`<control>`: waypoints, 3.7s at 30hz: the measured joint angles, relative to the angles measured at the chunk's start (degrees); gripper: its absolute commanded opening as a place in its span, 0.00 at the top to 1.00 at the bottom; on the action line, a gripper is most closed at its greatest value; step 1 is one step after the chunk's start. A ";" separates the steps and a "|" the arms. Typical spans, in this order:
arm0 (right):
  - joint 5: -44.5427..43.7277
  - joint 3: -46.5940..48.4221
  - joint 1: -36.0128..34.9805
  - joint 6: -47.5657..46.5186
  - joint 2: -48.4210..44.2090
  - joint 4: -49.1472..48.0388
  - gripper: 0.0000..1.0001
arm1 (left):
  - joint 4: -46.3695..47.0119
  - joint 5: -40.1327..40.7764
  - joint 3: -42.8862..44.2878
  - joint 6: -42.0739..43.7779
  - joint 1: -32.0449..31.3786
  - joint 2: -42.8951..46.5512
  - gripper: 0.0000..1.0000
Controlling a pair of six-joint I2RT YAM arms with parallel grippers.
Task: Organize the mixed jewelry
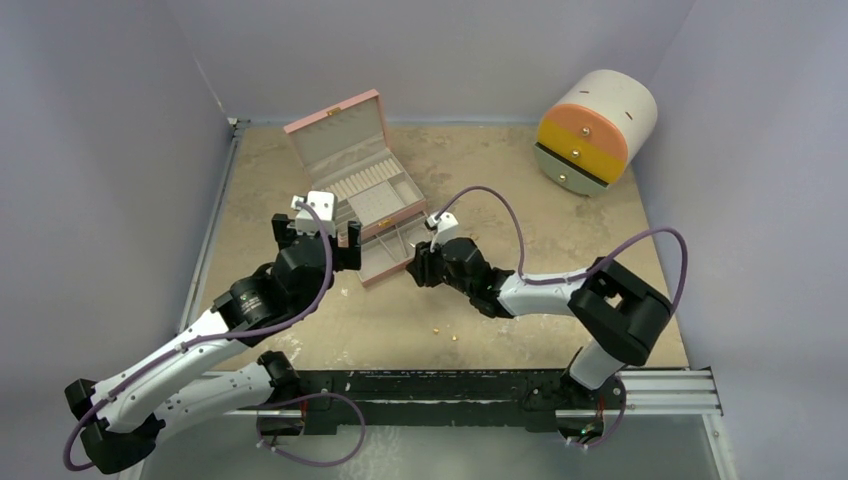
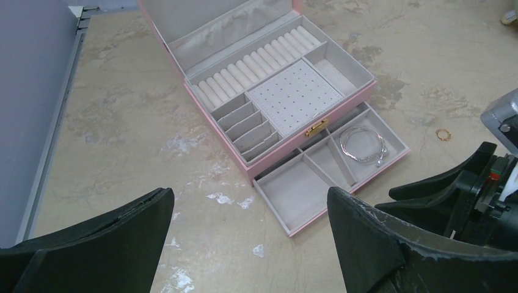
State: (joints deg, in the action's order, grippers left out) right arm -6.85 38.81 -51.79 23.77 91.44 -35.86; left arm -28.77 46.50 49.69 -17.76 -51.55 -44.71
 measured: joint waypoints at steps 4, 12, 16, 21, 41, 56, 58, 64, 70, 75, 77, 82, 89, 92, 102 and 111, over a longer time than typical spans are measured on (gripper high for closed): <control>-1.75 0.68 -0.66 0.90 2.64 -0.72 0.59 | 0.00 0.11 0.00 0.02 0.00 0.04 0.04; -4.68 5.05 -1.20 1.88 7.37 0.81 0.60 | 0.00 0.09 0.00 0.07 0.00 -0.07 0.04; -5.73 6.12 -1.20 1.95 8.37 1.36 0.61 | 0.00 0.09 0.00 0.42 0.00 -0.07 0.04; -5.68 7.69 -1.20 2.40 10.05 3.10 0.62 | 0.00 0.11 0.00 0.42 0.00 -0.07 0.04; -7.32 10.49 -1.57 3.85 14.36 5.99 0.65 | 0.00 0.15 0.00 0.42 0.00 -0.04 0.04; -7.48 13.53 -1.84 3.15 15.19 9.18 0.84 | 0.00 0.15 0.00 0.42 0.00 -0.07 0.04; -7.76 13.92 -1.84 2.91 15.26 9.75 0.89 | 0.00 0.15 0.00 0.42 0.00 -0.07 0.04; -8.35 15.56 -1.86 1.40 16.20 11.08 1.00 | 0.00 0.15 0.00 0.42 0.00 -0.07 0.04; -8.50 17.97 -1.86 -1.57 17.55 12.52 1.00 | 0.00 0.15 0.00 0.42 0.00 -0.07 0.04; -8.66 19.63 -1.88 -3.89 18.64 12.92 1.00 | 0.00 0.15 0.00 0.42 0.00 -0.07 0.04; -8.70 20.15 -1.86 -4.61 18.93 13.05 1.00 | 0.00 0.15 0.00 0.44 0.00 -0.07 0.04; -8.83 21.64 -1.29 -6.16 19.19 13.31 1.00 | -0.02 0.17 0.00 0.44 0.00 -0.07 0.04; -8.50 24.11 0.28 -6.91 20.87 13.40 1.00 | -0.02 0.20 0.00 0.42 0.00 -0.04 0.04; -8.02 25.70 0.81 -6.86 22.51 13.33 1.00 | -0.02 0.24 0.00 0.42 0.00 -0.04 0.04; -7.61 30.36 1.64 -6.78 26.18 12.76 1.00 | -0.04 0.70 0.00 0.42 0.00 0.11 0.04; -8.79 31.17 1.97 -4.79 28.48 8.26 1.00 | -0.07 1.14 0.00 0.42 0.00 0.11 0.04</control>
State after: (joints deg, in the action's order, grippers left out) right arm -15.64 69.97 -49.82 18.98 119.92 -27.59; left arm -28.84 47.64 49.69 -17.34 -51.55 -44.60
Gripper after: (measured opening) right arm 0.024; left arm 0.963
